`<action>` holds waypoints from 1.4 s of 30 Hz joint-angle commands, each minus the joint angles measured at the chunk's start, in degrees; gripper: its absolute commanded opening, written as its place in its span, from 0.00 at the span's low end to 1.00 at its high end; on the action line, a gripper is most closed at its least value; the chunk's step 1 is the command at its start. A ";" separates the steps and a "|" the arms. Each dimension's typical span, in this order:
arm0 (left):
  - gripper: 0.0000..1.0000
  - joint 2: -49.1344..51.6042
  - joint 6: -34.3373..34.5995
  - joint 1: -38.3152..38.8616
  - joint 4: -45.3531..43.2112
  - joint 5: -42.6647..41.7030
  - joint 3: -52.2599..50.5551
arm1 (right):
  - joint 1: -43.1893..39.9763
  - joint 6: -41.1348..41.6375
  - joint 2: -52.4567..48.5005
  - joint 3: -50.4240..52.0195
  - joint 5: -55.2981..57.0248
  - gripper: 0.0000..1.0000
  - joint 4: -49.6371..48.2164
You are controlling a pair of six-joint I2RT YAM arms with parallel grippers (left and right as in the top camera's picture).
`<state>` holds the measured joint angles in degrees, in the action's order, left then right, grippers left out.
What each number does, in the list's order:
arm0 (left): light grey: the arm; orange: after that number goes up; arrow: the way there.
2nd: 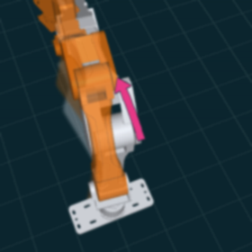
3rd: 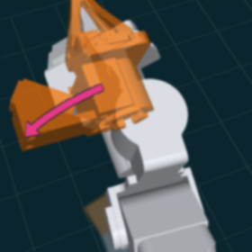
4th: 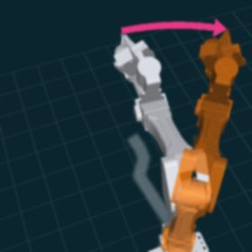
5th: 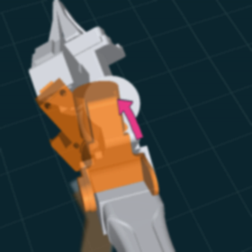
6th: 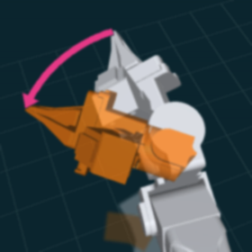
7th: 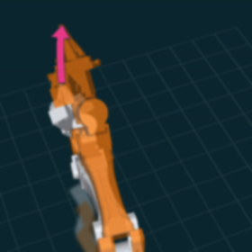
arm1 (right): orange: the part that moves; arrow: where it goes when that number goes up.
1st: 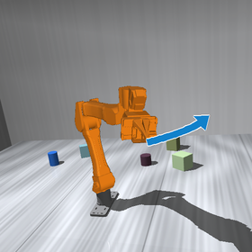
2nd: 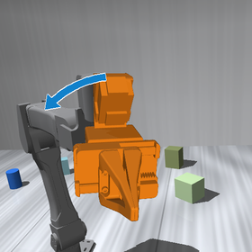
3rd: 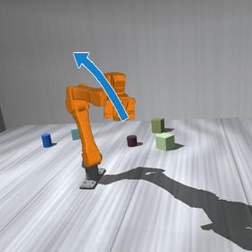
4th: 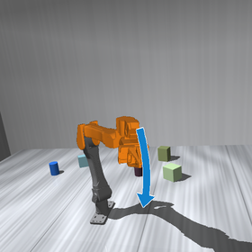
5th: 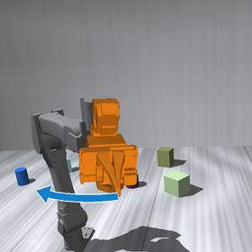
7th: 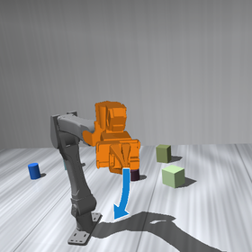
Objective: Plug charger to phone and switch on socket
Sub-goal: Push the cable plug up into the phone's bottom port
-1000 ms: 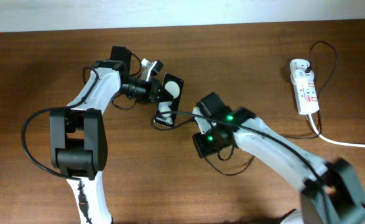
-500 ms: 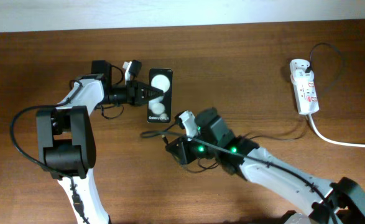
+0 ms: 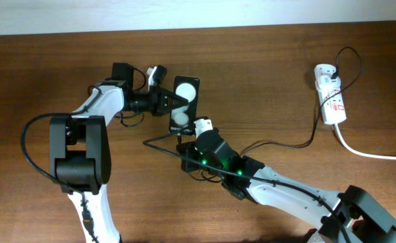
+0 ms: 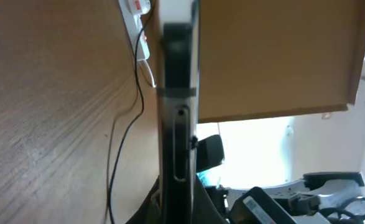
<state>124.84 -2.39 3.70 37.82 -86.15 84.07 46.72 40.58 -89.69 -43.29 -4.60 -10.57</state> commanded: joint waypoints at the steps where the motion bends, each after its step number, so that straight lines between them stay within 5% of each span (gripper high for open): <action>1: 0.00 -1.75 4.35 0.02 -0.11 -3.89 -0.02 | 0.22 2.19 -0.98 0.15 -6.95 0.04 0.07; 11: 0.00 -1.75 5.51 -0.11 -4.35 -1.44 -0.02 | 0.13 3.78 -0.02 0.15 -4.83 0.04 0.17; 16: 0.00 -1.75 19.41 -0.48 -7.80 9.27 -0.02 | -0.96 3.89 0.09 0.15 -4.85 0.04 -0.07; 42: 0.00 -1.75 19.47 0.28 -9.33 4.46 -0.02 | -3.74 5.64 1.20 0.15 -3.74 0.04 -0.72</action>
<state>124.84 16.78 3.81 28.82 -77.65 83.96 43.27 45.69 -89.71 -43.24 -9.30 -10.76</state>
